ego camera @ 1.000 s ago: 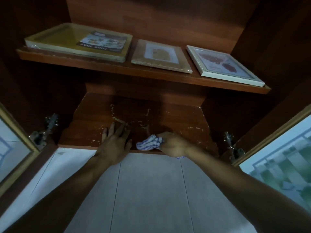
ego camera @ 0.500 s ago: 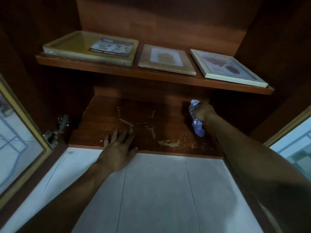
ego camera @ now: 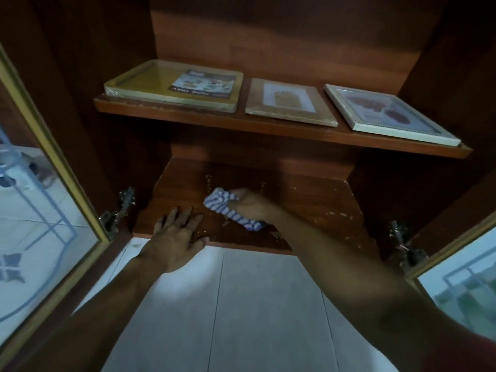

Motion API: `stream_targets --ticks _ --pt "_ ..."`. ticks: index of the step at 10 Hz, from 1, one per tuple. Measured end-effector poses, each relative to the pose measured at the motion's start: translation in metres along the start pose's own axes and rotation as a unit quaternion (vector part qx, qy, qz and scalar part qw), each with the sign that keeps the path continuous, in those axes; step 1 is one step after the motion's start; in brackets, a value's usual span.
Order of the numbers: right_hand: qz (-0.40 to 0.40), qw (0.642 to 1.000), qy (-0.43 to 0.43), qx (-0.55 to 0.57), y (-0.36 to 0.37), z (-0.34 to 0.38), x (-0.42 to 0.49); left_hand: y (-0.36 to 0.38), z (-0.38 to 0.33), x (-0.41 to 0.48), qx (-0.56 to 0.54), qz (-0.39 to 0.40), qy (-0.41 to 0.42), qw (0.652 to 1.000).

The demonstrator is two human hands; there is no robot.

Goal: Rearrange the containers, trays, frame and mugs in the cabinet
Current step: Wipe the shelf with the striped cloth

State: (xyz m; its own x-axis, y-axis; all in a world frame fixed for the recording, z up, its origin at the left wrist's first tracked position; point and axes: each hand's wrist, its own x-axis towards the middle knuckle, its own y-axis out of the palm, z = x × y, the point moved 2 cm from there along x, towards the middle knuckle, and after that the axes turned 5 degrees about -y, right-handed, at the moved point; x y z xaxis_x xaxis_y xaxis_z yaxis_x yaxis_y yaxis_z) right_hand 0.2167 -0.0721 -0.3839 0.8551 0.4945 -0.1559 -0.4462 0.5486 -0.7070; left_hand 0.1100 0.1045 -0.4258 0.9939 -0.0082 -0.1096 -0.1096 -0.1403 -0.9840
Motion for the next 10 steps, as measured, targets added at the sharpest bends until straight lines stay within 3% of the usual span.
stream_targets --ticks 3,4,5,6,8,10 --pt "0.095 0.994 0.01 0.049 0.007 0.013 -0.064 -0.013 0.019 0.002 0.023 0.036 -0.023 0.999" --pt "0.104 0.98 0.045 0.165 -0.002 0.009 -0.074 -0.016 0.012 0.003 0.012 0.033 -0.003 0.999" --pt "0.081 0.936 0.093 0.33 -0.018 0.009 -0.087 -0.02 0.005 0.003 -0.013 0.03 0.004 0.999" --pt "0.024 0.903 0.093 0.419 -0.036 0.009 -0.1 -0.023 -0.004 0.002 -0.024 0.019 0.018 0.999" --pt "-0.086 0.872 0.075 0.476 -0.057 0.011 -0.128 -0.03 -0.023 -0.005 -0.052 -0.04 0.062 0.996" --pt "-0.141 0.855 0.056 0.496 -0.063 0.006 -0.157 -0.041 -0.042 -0.009 -0.076 -0.078 0.079 0.991"
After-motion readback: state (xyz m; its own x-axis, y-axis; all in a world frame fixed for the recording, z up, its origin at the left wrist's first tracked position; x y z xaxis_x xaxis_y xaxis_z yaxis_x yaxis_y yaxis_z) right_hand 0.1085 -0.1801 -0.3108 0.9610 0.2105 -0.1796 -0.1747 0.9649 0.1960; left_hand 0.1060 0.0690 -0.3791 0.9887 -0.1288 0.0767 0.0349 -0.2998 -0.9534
